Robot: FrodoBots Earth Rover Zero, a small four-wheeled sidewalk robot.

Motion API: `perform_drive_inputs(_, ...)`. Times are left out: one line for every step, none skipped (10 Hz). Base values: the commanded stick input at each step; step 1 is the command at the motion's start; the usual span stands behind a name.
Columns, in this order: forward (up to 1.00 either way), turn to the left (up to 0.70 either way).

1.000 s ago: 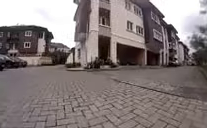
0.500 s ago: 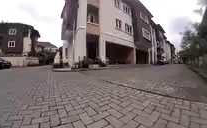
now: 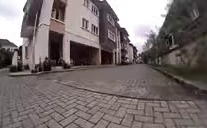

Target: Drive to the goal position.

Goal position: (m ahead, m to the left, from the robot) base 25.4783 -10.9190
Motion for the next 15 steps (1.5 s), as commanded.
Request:
perform_drive_inputs(0.70,0.00)
perform_drive_inputs(0.70,0.00)
perform_drive_inputs(0.70,0.00)
perform_drive_inputs(0.70,0.00)
perform_drive_inputs(0.70,0.00)
perform_drive_inputs(0.70,0.00)
perform_drive_inputs(0.70,0.00)
perform_drive_inputs(0.70,0.00)
perform_drive_inputs(0.70,0.00)
perform_drive_inputs(0.70,0.00)
perform_drive_inputs(0.70,0.00)
perform_drive_inputs(0.70,0.00)
perform_drive_inputs(0.70,0.00)
perform_drive_inputs(0.70,0.00)
perform_drive_inputs(0.70,0.00)
